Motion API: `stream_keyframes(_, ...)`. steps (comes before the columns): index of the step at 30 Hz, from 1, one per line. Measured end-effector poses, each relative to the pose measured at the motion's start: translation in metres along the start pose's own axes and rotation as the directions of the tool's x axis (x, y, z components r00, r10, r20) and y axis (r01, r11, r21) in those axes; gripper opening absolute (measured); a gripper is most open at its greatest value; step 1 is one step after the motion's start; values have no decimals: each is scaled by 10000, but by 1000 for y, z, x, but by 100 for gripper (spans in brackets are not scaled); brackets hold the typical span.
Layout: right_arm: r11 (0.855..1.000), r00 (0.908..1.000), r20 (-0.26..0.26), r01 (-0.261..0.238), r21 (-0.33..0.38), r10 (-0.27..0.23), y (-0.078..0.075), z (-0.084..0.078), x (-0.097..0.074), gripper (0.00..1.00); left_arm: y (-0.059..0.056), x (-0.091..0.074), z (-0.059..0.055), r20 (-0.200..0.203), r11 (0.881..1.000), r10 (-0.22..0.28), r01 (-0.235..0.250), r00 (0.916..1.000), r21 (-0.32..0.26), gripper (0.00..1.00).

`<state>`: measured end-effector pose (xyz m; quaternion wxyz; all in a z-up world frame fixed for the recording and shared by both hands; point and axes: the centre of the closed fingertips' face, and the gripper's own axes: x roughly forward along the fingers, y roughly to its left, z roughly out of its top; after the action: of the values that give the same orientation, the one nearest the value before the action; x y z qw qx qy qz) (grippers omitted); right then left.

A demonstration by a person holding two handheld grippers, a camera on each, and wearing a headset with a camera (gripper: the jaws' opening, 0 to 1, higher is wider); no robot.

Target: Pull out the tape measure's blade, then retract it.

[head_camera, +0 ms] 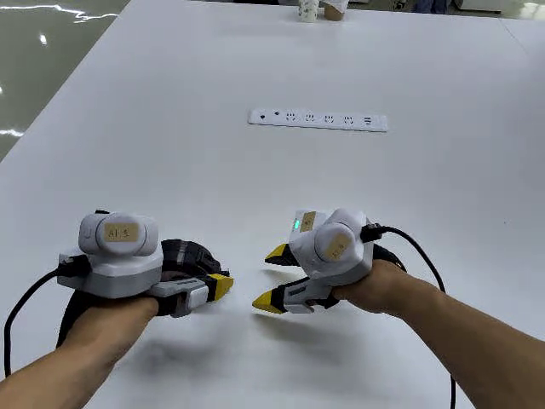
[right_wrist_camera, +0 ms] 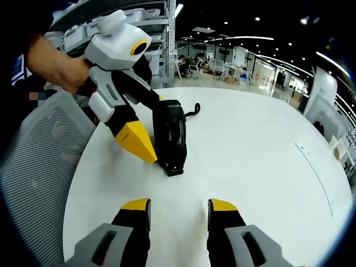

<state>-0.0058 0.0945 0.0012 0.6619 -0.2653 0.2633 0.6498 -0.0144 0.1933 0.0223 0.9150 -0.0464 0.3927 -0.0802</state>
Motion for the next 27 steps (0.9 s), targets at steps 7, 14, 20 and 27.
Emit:
stream_keyframes(7, 9990, 9993, 87, 347, 281, -350, -4, -8, -15, 42, -2, -4, -2, 97, 9989, -211, 207, 9997, 419, 79)
stream_keyframes(14, 9961, 9975, 128, 686, 563, -694, -5, -18, -29, 45, -5, -6, -3, 179, 9956, -479, 463, 9987, 812, 81)
stream_keyframes(20, 9919, 9955, 202, 904, 889, -925, -3, -25, -37, 47, -9, -8, -4, 262, 9914, -780, 748, 9966, 1071, 82)
stream_keyframes(27, 9848, 9915, 307, 1216, 1238, -1263, -1, -32, -49, 50, -13, -12, -6, 384, 9856, -1152, 1094, 9926, 1288, 84)
